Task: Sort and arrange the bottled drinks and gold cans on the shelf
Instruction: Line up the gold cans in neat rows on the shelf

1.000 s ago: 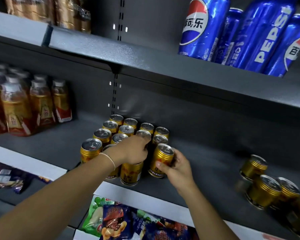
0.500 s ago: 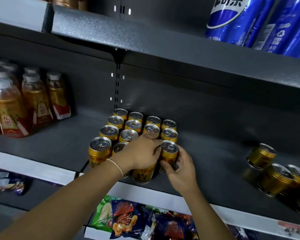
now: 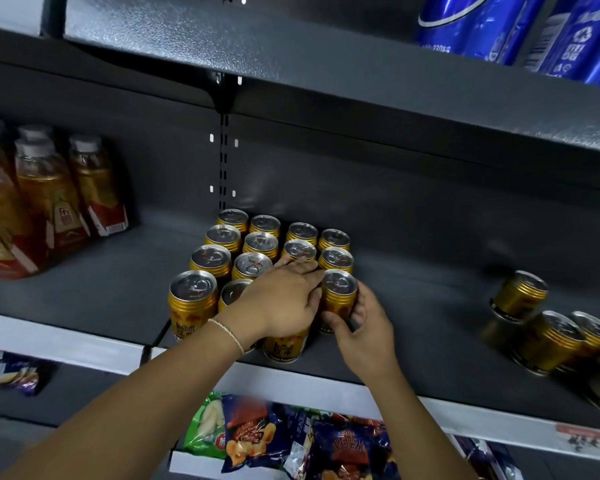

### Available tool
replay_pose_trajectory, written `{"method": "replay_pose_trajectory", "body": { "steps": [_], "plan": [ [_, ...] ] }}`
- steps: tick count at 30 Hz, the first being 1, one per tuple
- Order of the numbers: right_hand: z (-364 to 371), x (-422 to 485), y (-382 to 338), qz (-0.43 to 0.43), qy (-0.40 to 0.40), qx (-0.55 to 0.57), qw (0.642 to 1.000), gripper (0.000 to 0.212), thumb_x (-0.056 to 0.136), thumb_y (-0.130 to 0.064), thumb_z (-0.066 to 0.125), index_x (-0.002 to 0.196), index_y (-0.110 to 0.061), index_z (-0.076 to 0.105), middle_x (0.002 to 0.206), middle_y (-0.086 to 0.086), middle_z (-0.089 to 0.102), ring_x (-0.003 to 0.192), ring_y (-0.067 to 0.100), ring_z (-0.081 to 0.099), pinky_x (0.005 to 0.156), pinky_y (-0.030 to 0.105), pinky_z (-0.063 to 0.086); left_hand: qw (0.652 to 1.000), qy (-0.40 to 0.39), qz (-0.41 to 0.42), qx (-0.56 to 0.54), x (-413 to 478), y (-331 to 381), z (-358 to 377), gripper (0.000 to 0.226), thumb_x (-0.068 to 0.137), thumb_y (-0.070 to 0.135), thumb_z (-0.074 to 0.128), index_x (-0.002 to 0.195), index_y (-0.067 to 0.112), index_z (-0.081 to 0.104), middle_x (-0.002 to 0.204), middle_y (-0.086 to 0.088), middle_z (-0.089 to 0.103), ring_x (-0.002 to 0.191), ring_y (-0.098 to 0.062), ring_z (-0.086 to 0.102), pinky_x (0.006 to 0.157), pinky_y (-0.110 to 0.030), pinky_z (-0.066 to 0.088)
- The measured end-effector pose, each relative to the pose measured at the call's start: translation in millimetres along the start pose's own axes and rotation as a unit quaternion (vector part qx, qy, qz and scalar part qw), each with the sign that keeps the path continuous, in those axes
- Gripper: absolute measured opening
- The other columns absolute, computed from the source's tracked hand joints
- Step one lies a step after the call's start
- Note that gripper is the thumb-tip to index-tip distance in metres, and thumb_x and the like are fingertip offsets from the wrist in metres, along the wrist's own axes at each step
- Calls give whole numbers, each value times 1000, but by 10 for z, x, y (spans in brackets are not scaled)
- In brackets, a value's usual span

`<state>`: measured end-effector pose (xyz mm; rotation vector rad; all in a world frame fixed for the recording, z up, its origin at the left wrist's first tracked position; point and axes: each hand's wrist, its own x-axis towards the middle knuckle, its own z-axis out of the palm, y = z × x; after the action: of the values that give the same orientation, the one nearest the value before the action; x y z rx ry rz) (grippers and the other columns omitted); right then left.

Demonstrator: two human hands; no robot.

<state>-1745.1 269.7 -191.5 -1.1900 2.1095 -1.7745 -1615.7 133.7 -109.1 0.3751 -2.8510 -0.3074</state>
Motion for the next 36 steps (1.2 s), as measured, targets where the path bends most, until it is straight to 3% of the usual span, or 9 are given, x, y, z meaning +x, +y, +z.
{"method": "replay_pose_trajectory", "body": {
  "steps": [6,13,17,19,22,25,30,33,36],
  "plan": [
    [2,-6,-11,1,-2,-8,1000,69,75,-33,78,137,-39,48,130,-5,62,116,9,62,99,41,53,1000,0,-5,-3,1,15,-10,50,102,38,30,151,26,32,160,2,24,148,-14,14,114,-26,-5],
    [-35,0,-38,26,-25,18,999,62,81,-30,76,137,-30,50,128,-4,63,114,10,63,99,39,52,999,-30,-22,4,22,103,-111,49,101,34,36,149,23,37,158,-3,30,146,-18,21,122,-39,8],
    [-238,24,-57,69,-24,54,996,59,86,-24,75,139,-21,48,134,-7,58,118,1,58,103,25,47,996,-77,-38,22,134,199,-260,37,98,31,41,131,23,55,139,-5,52,124,-24,46,106,-40,39],
    [-440,53,-67,83,-5,30,996,58,88,-27,73,140,-19,49,134,-5,56,122,4,55,104,24,44,996,-65,-45,28,219,297,-283,31,96,32,43,121,22,58,128,-4,57,113,-22,52,94,-39,48],
    [-835,102,-95,89,58,-15,994,44,91,-17,69,132,-11,56,125,2,62,118,12,60,99,20,45,999,-27,-37,18,368,552,-217,35,94,31,44,124,18,55,132,-6,54,119,-28,53,96,-43,48],
    [-1366,132,-95,89,83,-131,984,41,92,-15,67,131,-7,57,123,9,64,115,21,62,102,31,48,1000,2,2,-4,558,918,-55,38,94,28,48,127,11,54,134,-9,54,122,-28,51,101,-40,45],
    [-2250,188,-91,83,66,-401,910,45,93,-18,57,137,-8,53,132,13,55,116,29,57,98,33,45,999,0,39,-28,830,1544,267,47,95,25,46,138,6,45,146,-12,45,135,-28,40,110,-33,35],
    [-2576,213,-98,78,37,-504,859,35,89,-18,54,122,-9,57,124,13,57,114,32,55,88,31,42,998,-21,54,-39,951,1890,453,47,96,24,44,140,7,43,149,-11,41,137,-26,37,109,-30,33],
    [-2762,238,-72,73,-1,-604,794,37,84,-25,55,119,-13,55,125,11,56,116,31,51,94,37,38,997,-42,55,-38,1048,2136,621,45,96,23,44,138,7,45,145,-12,45,133,-27,41,108,-34,37]
  ]
}}
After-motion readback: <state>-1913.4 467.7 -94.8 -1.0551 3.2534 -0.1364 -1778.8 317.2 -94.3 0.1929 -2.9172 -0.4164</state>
